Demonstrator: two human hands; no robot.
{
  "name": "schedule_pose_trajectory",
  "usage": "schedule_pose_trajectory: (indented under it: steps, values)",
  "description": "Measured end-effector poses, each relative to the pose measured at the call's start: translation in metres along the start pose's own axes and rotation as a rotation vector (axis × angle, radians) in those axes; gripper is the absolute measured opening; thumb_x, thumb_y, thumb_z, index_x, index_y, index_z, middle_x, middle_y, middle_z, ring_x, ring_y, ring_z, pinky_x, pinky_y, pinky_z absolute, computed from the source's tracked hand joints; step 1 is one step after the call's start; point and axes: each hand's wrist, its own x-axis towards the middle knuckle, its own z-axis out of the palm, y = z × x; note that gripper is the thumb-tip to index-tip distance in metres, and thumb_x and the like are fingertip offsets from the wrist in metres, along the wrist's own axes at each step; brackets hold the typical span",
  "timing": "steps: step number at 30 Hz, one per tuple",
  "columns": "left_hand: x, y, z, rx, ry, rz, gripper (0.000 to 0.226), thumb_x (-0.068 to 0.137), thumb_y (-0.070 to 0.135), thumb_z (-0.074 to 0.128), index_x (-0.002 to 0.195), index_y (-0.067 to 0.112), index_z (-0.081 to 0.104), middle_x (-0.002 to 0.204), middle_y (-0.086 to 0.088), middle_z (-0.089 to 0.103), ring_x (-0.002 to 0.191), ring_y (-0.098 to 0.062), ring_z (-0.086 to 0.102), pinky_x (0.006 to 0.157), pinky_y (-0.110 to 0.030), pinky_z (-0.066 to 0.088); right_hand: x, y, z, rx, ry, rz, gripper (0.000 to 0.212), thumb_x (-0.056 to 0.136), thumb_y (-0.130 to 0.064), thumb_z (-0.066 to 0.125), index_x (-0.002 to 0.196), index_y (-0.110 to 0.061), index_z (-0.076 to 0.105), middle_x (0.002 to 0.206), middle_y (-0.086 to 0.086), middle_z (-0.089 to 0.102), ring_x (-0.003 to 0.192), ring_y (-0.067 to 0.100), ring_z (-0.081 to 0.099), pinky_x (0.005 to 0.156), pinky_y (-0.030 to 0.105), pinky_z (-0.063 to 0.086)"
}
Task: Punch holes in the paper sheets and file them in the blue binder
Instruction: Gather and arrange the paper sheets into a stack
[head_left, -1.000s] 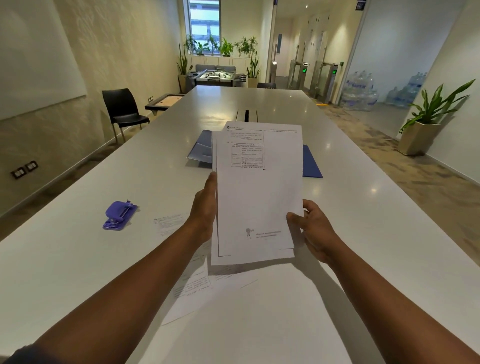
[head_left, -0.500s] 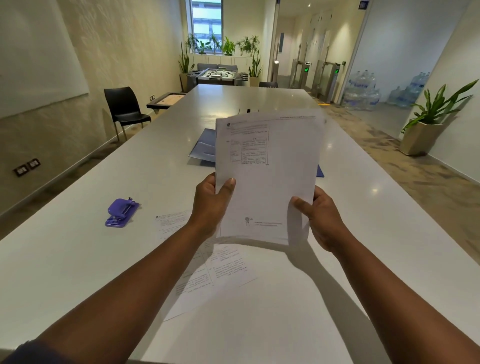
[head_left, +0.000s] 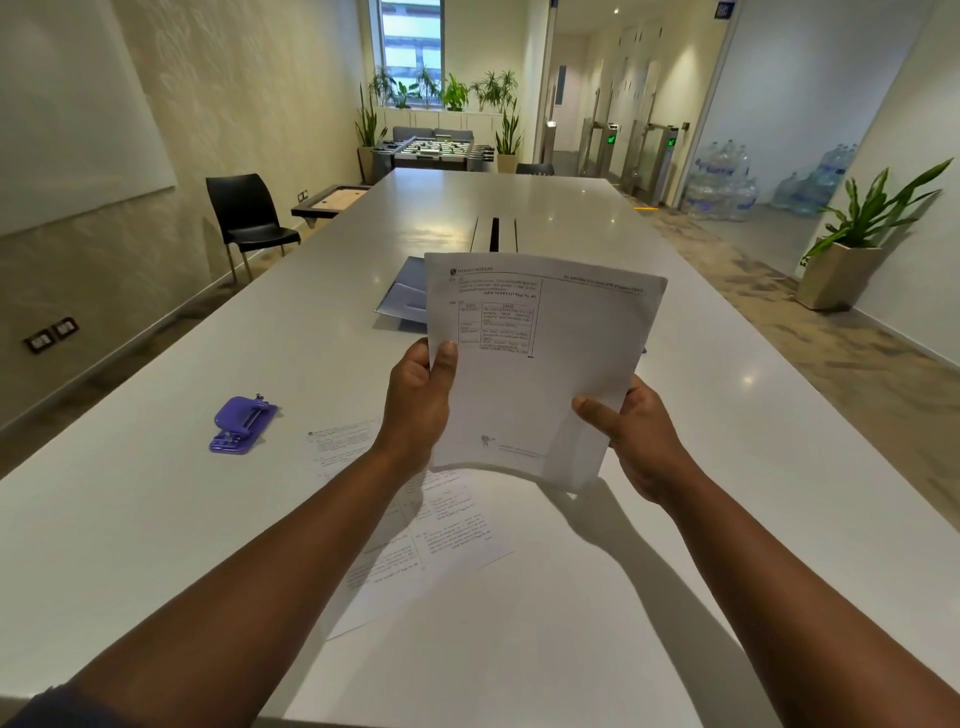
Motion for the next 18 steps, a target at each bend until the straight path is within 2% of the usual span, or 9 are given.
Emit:
schedule_pose_trajectory:
  steps: [5,9,11,14,18]
  values:
    - [-0.006,-0.009,0.001,0.044,-0.073,-0.045,0.031,0.106,0.035,0.047,0.133,0.02,0.052,0.125,0.001,0.069,0.107,-0.023,0.07,0.088,-0.037,0.061,-0.004,0.009,-0.002,-0.052,0.0,0.04,0.029,0.089,0.003,0.071,0.115,-0.011,0.071,0.111,0.009,0.077,0.109,0.038,0.07,0.097,0.055,0.056]
    - [-0.005,-0.006,0.0,0.058,-0.093,-0.044,0.03,0.105,0.03,0.051,0.134,0.024,0.049,0.125,0.004,0.066,0.104,-0.021,0.07,0.084,-0.035,0.062,-0.004,0.004,0.0,-0.095,0.03,0.02,0.025,0.089,0.004,0.07,0.1,-0.019,0.074,0.099,0.001,0.079,0.096,0.026,0.074,0.092,0.049,0.059]
    - [-0.006,-0.007,0.0,0.054,-0.109,-0.054,0.032,0.104,0.029,0.054,0.134,0.024,0.049,0.125,0.004,0.066,0.104,-0.021,0.07,0.084,-0.036,0.062,-0.003,0.005,0.001,-0.118,0.041,0.015,0.024,0.088,0.003,0.072,0.097,-0.019,0.075,0.097,0.002,0.078,0.095,0.025,0.073,0.094,0.053,0.057]
    - [-0.01,-0.016,-0.002,0.074,-0.162,-0.104,0.033,0.103,0.028,0.057,0.135,0.024,0.052,0.125,0.002,0.068,0.108,-0.024,0.069,0.09,-0.041,0.061,-0.005,0.014,0.002,-0.139,0.024,0.046,0.027,0.087,0.003,0.072,0.1,-0.021,0.075,0.106,0.008,0.078,0.104,0.034,0.072,0.1,0.059,0.053]
    - [-0.01,-0.021,-0.004,0.059,-0.176,-0.133,0.035,0.102,0.026,0.059,0.137,0.022,0.055,0.126,-0.002,0.069,0.11,-0.025,0.069,0.095,-0.044,0.059,-0.007,0.013,0.001,-0.106,-0.003,0.071,0.03,0.087,0.003,0.073,0.104,-0.022,0.074,0.108,0.006,0.078,0.105,0.031,0.072,0.1,0.055,0.054]
